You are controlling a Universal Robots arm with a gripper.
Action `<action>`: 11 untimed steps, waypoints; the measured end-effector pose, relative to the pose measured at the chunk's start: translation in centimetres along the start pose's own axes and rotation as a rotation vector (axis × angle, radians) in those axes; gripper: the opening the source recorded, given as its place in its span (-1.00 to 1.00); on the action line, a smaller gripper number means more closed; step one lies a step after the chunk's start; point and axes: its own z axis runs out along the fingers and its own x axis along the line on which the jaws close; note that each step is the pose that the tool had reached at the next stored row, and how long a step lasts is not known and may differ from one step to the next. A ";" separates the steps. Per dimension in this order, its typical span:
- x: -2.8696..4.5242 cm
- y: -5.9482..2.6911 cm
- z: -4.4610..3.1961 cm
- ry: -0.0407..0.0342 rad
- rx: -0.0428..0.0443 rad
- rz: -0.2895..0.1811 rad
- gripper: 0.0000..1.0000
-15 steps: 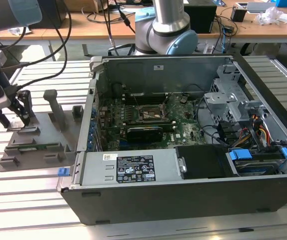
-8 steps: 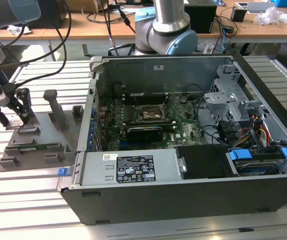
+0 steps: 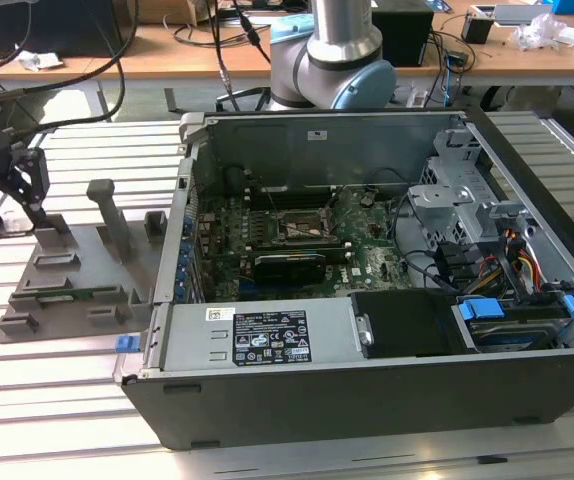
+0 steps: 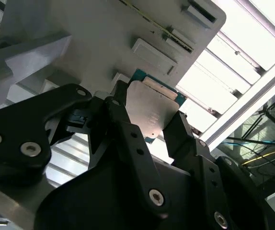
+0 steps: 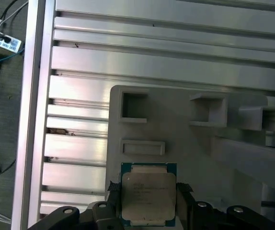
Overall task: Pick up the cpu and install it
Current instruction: 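Pick up the cpu and move it towards the insertion slot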
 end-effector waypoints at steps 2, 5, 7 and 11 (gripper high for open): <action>-0.01 -0.01 -0.45 0.0000 0.0000 0.000 0.09; -0.02 -0.01 -0.68 0.0000 0.0000 0.000 0.09; -0.02 -0.01 -0.85 0.0000 0.0000 0.000 0.09; -0.04 -0.02 -1.29 0.0000 0.0000 0.000 0.09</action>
